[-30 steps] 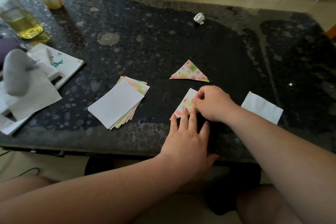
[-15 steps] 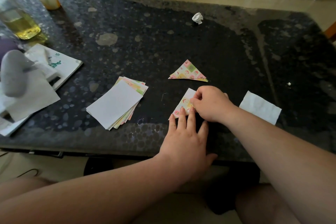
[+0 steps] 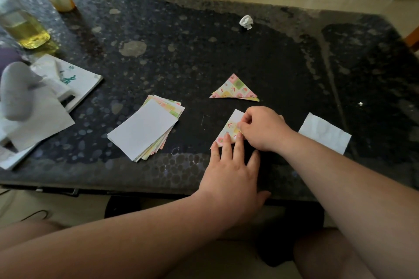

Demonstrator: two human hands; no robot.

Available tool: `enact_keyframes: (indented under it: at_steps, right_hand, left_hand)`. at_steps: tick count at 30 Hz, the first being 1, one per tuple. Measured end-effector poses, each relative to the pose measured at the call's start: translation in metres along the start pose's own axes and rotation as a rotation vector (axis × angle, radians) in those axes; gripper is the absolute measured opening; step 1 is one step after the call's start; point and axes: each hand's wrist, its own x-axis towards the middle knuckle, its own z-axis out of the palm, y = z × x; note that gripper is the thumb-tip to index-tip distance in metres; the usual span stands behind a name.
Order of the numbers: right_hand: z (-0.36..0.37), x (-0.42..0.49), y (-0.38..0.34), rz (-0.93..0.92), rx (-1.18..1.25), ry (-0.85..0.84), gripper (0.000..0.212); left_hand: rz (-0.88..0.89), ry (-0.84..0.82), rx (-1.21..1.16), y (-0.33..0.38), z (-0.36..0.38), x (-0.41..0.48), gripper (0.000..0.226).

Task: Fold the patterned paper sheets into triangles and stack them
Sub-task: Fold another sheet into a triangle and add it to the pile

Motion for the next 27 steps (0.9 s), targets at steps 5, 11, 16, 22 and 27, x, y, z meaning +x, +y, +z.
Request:
enact_keyframes:
  at_steps: [5,11,16,22,27]
  right_hand:
    - [0.0,-0.0007,0.0008,-0.003,0.018,0.004,0.015]
    - [0.0,-0.001,0.0,-0.003,0.019,-0.004,0.012]
    - [-0.0011,0.0002,0.0002,-0.003,0.01,-0.005,0.014]
    - [0.0015,0.0008,0.0002,0.003,0.005,-0.002,0.016]
    - [-0.0007,0.0001,0.0007,0.003,0.001,-0.009,0.016]
  left_hand:
    - [-0.005,-0.01,0.001,0.0009,-0.0014,0.0007,0.091]
    - [-0.007,-0.001,0.005,0.0017,-0.0014,0.0,0.092]
    - [-0.005,0.001,0.005,0.0019,-0.0018,-0.0006,0.092]
    - [-0.011,-0.007,-0.02,0.0008,-0.0048,-0.0005,0.093]
    - [-0.015,0.005,-0.069,-0.0034,-0.0055,-0.0028,0.096]
